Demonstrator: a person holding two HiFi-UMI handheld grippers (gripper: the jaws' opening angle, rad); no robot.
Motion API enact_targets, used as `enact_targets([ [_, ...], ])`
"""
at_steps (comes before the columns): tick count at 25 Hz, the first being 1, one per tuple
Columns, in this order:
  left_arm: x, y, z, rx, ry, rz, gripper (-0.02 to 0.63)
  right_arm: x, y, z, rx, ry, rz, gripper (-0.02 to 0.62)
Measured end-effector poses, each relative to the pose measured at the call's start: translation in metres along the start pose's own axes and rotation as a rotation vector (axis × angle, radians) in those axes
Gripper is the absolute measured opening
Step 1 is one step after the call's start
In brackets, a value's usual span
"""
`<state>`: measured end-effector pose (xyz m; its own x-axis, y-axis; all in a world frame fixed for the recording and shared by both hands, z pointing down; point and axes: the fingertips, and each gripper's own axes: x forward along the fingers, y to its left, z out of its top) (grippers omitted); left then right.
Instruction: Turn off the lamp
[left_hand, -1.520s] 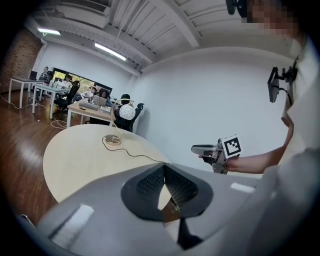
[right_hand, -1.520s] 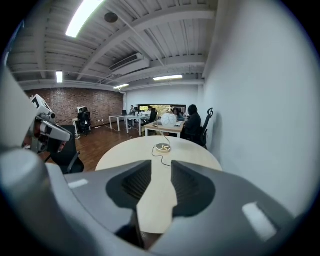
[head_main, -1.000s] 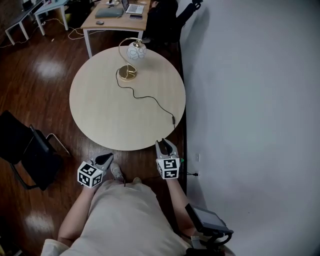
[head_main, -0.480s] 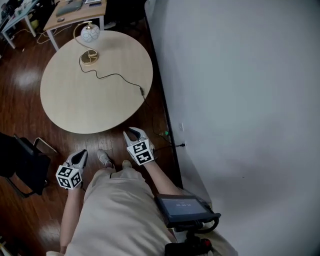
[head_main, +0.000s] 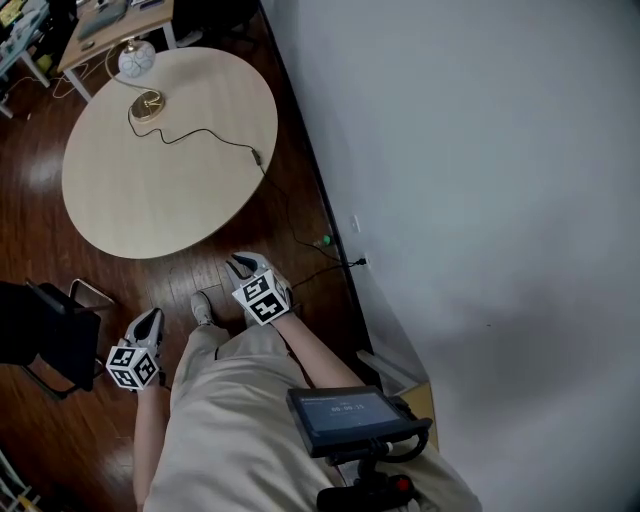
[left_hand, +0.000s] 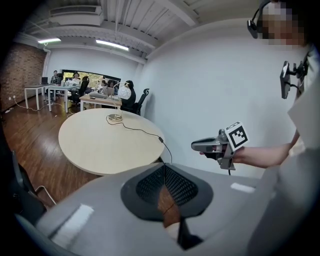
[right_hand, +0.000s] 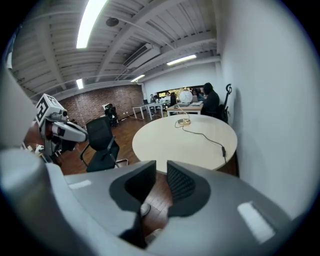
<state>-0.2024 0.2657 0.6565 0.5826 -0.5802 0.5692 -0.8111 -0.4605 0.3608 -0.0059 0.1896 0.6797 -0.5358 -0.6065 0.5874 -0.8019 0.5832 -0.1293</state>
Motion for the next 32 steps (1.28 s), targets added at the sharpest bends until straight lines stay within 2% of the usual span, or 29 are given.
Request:
enact_targets([
  [6, 0.01, -0.013, -0.001, 0.018, 0.014, -0.033, 0.008, -0.003, -0.006, -0.017, -0.005, 0.058, -0.023, 0.064],
  [12, 0.014, -0.008, 0.02, 0.047, 0.012, -0.061, 0.008, -0.001, -0.017, -0.007, 0.032, 0.058, -0.053, 0.058],
  [15, 0.01, -0.003, 0.032, 0.039, -0.011, -0.068, 0.008, 0.0, -0.016, 0.003, -0.001, 0.062, -0.064, 0.052],
  [17, 0.007, 0.003, 0.036, 0.035, -0.015, -0.07, 0.008, -0.002, -0.016, 0.012, -0.032, 0.053, -0.082, 0.005],
  [19, 0.01, 0.009, 0.036, 0.024, -0.01, -0.073, 0.008, 0.0, -0.017, 0.016, -0.034, 0.044, -0.089, 0.005],
  [21, 0.017, 0.012, 0.033, -0.005, -0.009, -0.085, 0.008, 0.001, -0.018, 0.003, -0.018, 0.067, -0.086, 0.005],
  [24, 0.021, 0.012, 0.037, -0.028, -0.031, -0.103, 0.008, -0.004, -0.011, -0.01, -0.05, 0.113, -0.072, 0.005],
  [28, 0.019, 0.025, 0.045, -0.038, -0.056, -0.11, 0.008, 0.005, -0.002, -0.026, -0.014, 0.113, -0.073, 0.005],
  [32, 0.02, 0.03, 0.047, -0.045, -0.055, -0.13, 0.008, 0.008, 0.0, -0.017, 0.01, 0.104, -0.083, 0.005],
])
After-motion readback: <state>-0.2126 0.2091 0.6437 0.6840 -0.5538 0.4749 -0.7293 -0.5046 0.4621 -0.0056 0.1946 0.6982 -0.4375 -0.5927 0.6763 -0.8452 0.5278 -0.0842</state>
